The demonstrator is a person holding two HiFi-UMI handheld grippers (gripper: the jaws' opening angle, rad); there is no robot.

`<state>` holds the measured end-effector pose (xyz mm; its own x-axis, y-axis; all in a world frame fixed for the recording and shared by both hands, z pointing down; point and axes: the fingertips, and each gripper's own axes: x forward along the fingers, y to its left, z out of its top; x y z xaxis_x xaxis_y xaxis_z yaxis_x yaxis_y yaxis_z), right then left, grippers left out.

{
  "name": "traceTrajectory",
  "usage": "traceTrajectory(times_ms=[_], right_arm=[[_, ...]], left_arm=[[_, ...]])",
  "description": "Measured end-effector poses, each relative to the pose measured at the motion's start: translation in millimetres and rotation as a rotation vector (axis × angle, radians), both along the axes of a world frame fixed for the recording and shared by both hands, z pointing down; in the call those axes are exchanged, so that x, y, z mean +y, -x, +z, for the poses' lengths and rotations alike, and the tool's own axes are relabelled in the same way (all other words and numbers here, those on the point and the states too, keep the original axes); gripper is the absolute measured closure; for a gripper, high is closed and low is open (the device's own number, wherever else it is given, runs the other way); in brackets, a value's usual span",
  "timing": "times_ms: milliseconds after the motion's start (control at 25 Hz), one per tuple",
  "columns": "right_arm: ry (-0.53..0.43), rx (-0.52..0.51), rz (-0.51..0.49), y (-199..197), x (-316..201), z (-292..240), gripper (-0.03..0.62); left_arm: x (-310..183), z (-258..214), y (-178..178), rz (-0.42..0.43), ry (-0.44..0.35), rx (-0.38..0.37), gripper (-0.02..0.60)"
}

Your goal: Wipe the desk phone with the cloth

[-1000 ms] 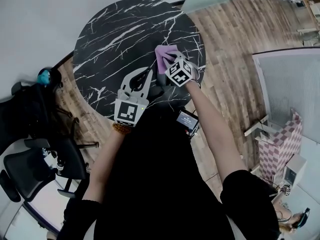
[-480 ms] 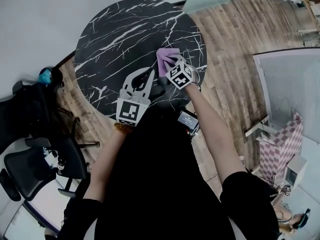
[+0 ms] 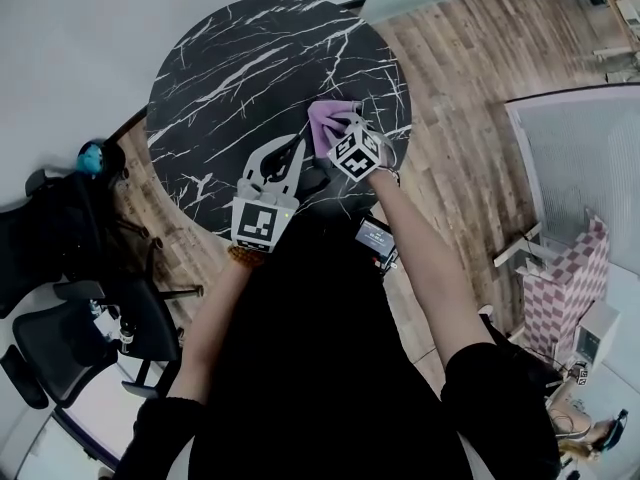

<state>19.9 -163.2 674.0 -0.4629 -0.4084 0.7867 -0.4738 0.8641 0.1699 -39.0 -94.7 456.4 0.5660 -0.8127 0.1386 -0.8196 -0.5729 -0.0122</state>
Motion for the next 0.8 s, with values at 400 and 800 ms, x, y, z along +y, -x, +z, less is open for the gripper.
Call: traceTrajectory(times_ms=[400,800], right_arm=[[0.011,0.009,-0.01,0.9,10.9,5.0,0.536],[0.018,-0.007,0.018,2.2,25.0,11.5,0.536]], left_arm=[[-0.6,2.6,-1.6,0.002,0.001,-0.005,0.568],[-1.4,3.4,3.3,-0.009,0.0,-0.011,0.568]])
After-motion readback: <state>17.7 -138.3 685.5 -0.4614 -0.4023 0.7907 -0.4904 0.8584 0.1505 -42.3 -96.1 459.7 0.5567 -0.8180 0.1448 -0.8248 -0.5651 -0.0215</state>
